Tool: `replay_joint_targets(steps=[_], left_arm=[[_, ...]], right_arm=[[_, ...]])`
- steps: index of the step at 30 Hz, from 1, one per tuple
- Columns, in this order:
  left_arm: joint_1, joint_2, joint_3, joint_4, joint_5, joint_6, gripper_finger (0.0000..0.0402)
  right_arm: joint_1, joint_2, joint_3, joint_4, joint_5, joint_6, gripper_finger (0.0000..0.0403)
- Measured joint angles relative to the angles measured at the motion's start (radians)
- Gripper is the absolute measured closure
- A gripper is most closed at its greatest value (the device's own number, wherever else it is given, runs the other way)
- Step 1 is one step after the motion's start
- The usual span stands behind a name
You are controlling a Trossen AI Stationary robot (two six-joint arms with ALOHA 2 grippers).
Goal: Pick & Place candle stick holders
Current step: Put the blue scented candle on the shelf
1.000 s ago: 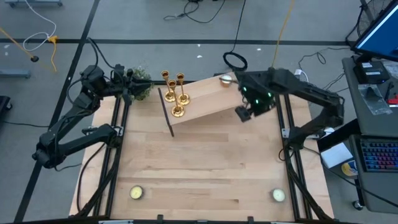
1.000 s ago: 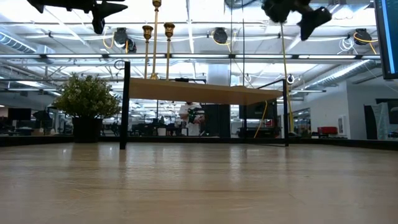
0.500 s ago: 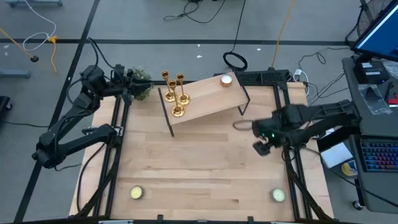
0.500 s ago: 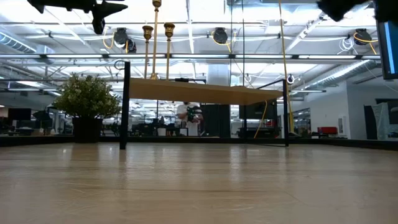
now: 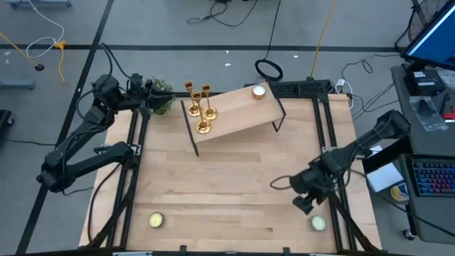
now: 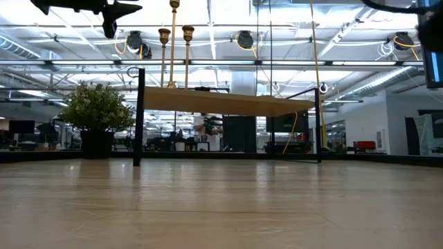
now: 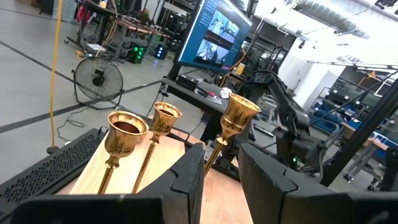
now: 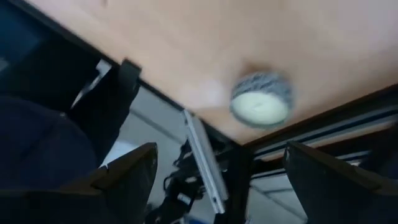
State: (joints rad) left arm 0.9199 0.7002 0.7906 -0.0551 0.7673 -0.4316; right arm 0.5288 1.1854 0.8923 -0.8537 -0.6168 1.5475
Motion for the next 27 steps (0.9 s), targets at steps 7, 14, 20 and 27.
replay_joint_targets(steps=[7, 14, 20, 27], left_arm=[[0.000, 0.000, 0.000, 0.000, 0.000, -0.016, 0.0300], [0.000, 0.000, 0.000, 0.000, 0.000, -0.016, 0.0300], [0.000, 0.000, 0.000, 0.000, 0.000, -0.016, 0.0300], [0.000, 0.000, 0.000, 0.000, 0.000, -0.016, 0.0300]], right_arm=[[0.091, 0.000, -0.106, 0.153, -0.041, 0.151, 0.0073], [0.155, 0.000, -0.157, 0.155, -0.036, 0.263, 0.0073], [0.195, 0.000, -0.200, 0.161, -0.007, 0.310, 0.0073], [0.222, 0.000, -0.269, 0.331, 0.025, 0.384, 0.0073]])
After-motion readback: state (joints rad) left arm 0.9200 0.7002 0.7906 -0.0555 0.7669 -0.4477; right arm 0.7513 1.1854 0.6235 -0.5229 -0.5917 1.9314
